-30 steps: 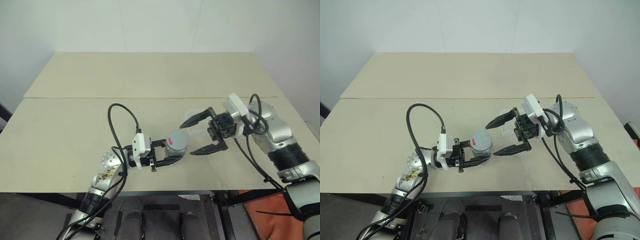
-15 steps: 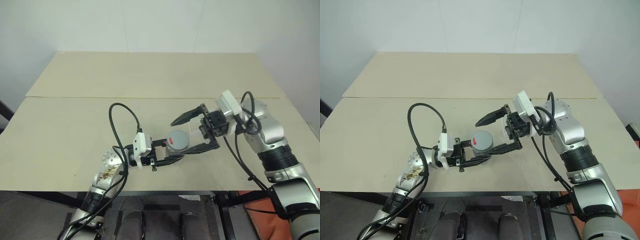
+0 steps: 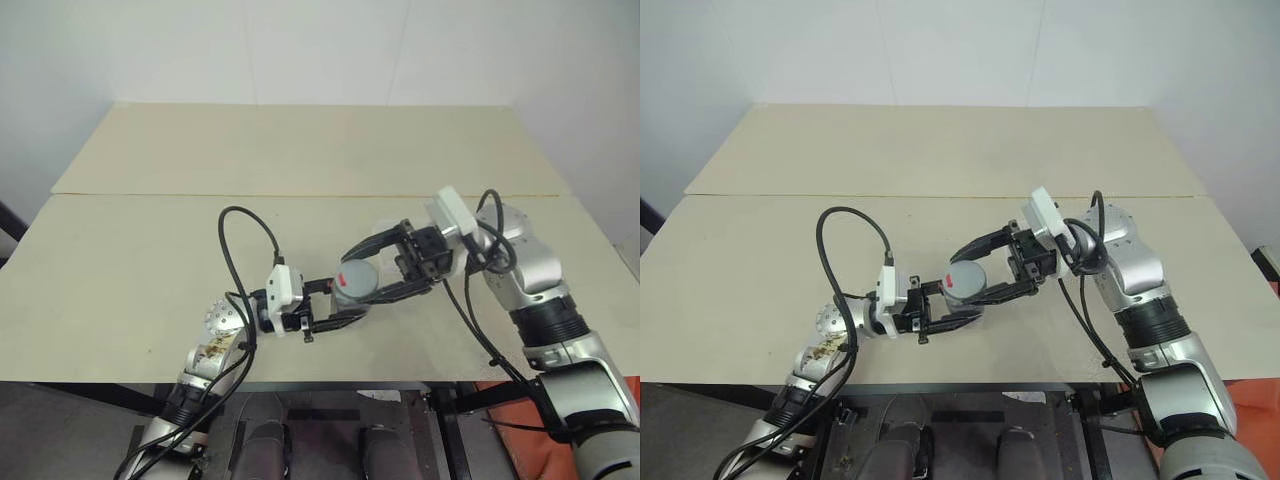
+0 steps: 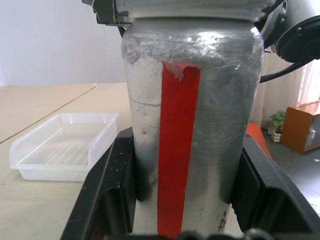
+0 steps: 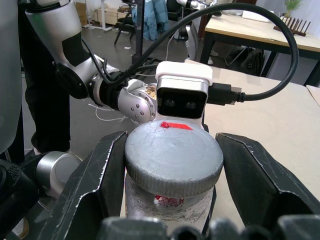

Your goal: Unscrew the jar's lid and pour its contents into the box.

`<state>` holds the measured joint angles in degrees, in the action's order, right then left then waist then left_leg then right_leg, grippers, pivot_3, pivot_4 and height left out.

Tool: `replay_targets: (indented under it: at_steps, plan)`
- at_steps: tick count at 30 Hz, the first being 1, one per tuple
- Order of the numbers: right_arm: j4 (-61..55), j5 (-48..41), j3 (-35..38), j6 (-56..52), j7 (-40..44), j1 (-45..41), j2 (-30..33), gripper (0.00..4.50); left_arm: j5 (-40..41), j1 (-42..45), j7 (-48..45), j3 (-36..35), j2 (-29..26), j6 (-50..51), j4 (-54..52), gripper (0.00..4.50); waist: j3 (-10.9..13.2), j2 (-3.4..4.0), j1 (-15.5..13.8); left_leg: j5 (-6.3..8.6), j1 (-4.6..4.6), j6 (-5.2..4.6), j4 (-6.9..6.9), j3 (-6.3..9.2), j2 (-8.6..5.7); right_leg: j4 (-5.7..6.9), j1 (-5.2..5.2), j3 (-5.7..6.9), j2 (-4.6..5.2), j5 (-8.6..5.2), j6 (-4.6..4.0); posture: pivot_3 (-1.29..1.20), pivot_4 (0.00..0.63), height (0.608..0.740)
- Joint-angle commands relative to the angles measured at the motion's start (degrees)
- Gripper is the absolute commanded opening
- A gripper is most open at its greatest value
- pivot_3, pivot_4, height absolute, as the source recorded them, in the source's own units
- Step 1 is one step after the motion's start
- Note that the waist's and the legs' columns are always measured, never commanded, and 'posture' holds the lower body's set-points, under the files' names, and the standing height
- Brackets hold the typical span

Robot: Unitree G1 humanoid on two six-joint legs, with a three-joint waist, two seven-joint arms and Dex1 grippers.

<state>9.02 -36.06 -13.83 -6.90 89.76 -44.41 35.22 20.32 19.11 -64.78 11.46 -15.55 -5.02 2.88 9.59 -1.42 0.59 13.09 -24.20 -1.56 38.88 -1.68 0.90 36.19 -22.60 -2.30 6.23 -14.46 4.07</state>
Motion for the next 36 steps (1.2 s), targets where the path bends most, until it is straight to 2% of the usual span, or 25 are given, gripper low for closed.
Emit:
replay_targets:
  at_steps: [1,4,11,15,19,24,30,36]
  plan:
    - [-2.1,-0.2,2.7,-0.3,2.6,-0.4,-0.1,2.8,0.0,0.4,-0.6,0.7,0.1,-1.1,-0.7,2.13,0.0,0.0,0.0,0.0,0.0,0.0,0.0,0.0,0.0,0.0,0.0,0.0,0.0,0.0,0.0,0.0,0.15,0.74]
    - [-2.2,-1.3,3.7,-1.1,2.0,-0.6,-0.6,2.8,-0.4,0.4,-0.9,0.9,0.0,-1.4,-0.1,2.13,0.0,0.0,0.0,0.0,0.0,0.0,0.0,0.0,0.0,0.0,0.0,0.0,0.0,0.0,0.0,0.0,0.15,0.74]
    - [-2.1,-9.5,10.7,-11.3,-2.8,-2.5,-4.0,2.8,-0.9,0.1,-0.7,0.7,-0.1,-2.1,0.9,2.13,0.0,0.0,0.0,0.0,0.0,0.0,0.0,0.01,0.01,0.0,0.01,0.0,-0.01,0.0,0.0,0.0,0.15,0.74]
    - [-0.2,-9.3,15.0,-11.5,-7.9,-2.8,-6.3,2.8,-1.1,0.1,0.1,0.3,-0.1,-2.4,0.6,2.13,0.0,0.0,0.0,0.0,0.0,0.0,-0.01,0.01,0.01,0.0,0.0,0.0,0.0,0.0,0.0,0.0,0.15,0.74]
    - [7.3,5.4,16.7,-6.9,-29.1,-4.5,-6.1,2.8,-1.1,-0.3,2.7,-1.0,-0.6,-1.9,-1.4,2.13,0.0,0.01,0.1,0.0,0.01,0.01,0.0,0.0,-0.01,0.05,-0.01,0.0,0.01,0.0,0.0,0.0,0.15,0.74]
    - [9.5,14.9,16.5,-8.6,-42.3,-1.5,-4.6,2.8,-1.5,-1.1,6.3,-2.0,-0.9,-1.2,-3.0,2.13,0.0,0.01,-0.1,-0.02,-0.18,0.03,-0.06,-0.04,-0.02,0.02,-0.22,-0.02,0.01,0.0,0.0,0.0,0.15,0.74]
    - [4.6,21.2,13.3,-12.2,-46.2,5.0,-3.2,2.8,-3.4,-1.4,9.3,-2.1,-1.7,-1.6,-3.1,2.13,0.0,0.01,0.0,-0.02,-0.26,0.02,-0.05,-0.08,-0.03,0.02,-0.29,-0.04,0.01,0.0,0.0,0.0,0.15,0.74]
    - [2.4,21.0,15.6,-13.7,-47.5,7.2,-2.9,2.8,-2.9,-1.1,9.8,-2.1,-1.7,-1.6,-2.7,2.13,0.0,0.01,0.3,-0.02,-0.2,0.02,-0.04,-0.09,-0.01,0.08,-0.29,-0.08,-0.02,0.01,0.01,0.0,0.15,0.74]
